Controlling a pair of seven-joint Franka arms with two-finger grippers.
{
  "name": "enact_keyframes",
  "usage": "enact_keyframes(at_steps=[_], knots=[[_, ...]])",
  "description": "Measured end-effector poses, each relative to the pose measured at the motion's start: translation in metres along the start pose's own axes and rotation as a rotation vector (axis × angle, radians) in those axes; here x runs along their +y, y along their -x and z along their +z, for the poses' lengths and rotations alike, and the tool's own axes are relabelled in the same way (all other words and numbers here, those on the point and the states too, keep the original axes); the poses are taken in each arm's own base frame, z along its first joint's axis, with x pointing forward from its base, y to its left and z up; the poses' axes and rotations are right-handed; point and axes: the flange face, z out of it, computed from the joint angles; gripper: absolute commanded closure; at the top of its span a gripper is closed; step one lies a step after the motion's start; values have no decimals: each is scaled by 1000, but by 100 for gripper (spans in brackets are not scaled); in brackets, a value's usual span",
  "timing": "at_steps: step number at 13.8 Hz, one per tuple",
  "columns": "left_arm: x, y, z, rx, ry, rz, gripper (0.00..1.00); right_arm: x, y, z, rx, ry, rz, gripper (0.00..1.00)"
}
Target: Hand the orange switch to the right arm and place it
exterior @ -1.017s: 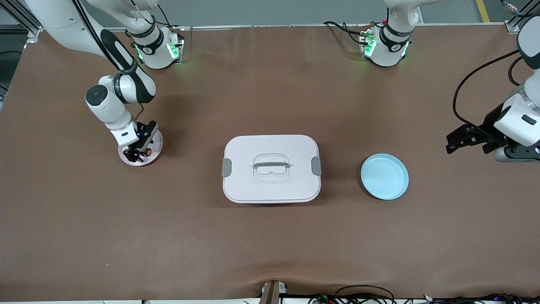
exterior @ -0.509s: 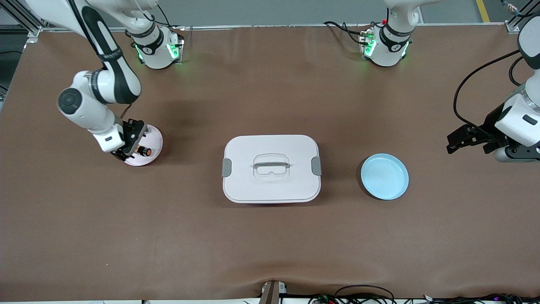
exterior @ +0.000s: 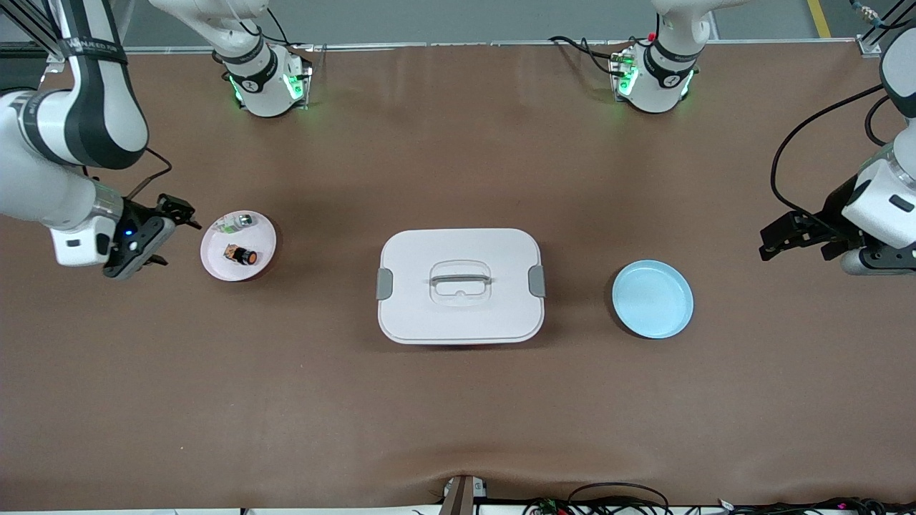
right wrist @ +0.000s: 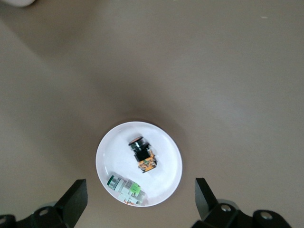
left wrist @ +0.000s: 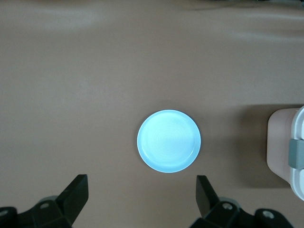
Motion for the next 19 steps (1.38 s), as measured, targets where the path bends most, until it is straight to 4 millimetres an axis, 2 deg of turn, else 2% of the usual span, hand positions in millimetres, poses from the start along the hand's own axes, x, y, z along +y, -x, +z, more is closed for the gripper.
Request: enact_keyframes(at_steps=[4, 6, 10, 12, 16, 19], knots=[[-5, 1, -6, -8, -2, -8, 0, 5, -10, -55, -33, 6, 158, 0], [-12, 1, -9, -9, -3, -19, 0, 7, -12, -79, -59, -5, 302, 0], [-14, 4, -14, -39, -6, -22, 0, 9, -16, -94, -76, 12, 650, 0], [-14, 5, -16, -43, -6, -22, 0, 6, -19, -118, -71, 33, 806, 0], [-14, 6, -16, -49, -6, -22, 0, 3, -22, -177, 0, 107, 862, 0], [-13, 6, -16, -49, -6, -21, 0, 3, -19, -196, 22, 116, 872, 0]])
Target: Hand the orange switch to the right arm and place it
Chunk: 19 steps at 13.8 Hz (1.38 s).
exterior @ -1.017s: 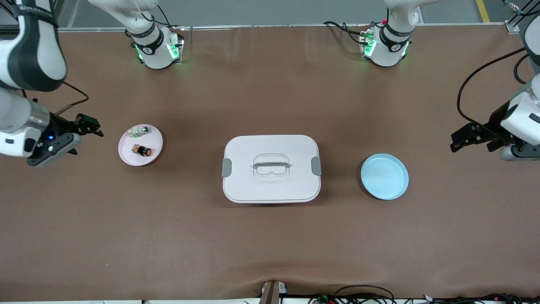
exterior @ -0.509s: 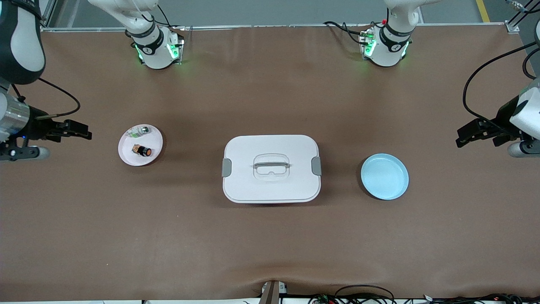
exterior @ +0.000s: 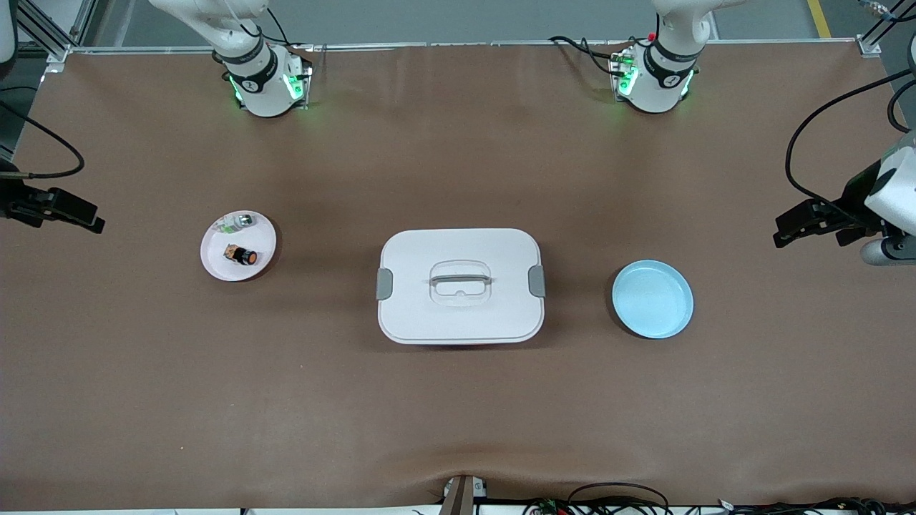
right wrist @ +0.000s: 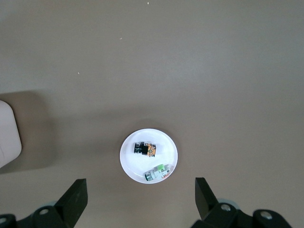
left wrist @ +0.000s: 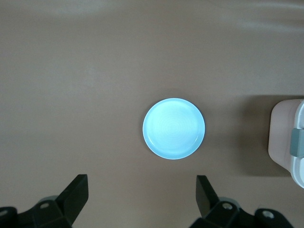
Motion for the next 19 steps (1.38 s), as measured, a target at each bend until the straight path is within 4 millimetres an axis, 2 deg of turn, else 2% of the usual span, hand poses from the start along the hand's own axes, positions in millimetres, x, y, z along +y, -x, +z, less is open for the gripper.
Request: enact_keyframes(at_steps=[4, 10, 12, 15, 19], knots=[[0, 0, 0, 0, 0, 0, 0, 12, -1, 1, -1, -1, 25, 0], [0, 0, 0, -1, 0, 0, 0, 30, 0, -12, 11, -8, 60, 0], [0, 0, 0, -1, 0, 0, 0, 23, 4, -14, -14, -8, 46, 0], [0, 0, 0, -1, 0, 0, 0, -2, 7, -20, -19, -10, 4, 0], [0, 0, 0, -1, 0, 0, 0, -4, 10, -20, -35, -10, 0, 0]])
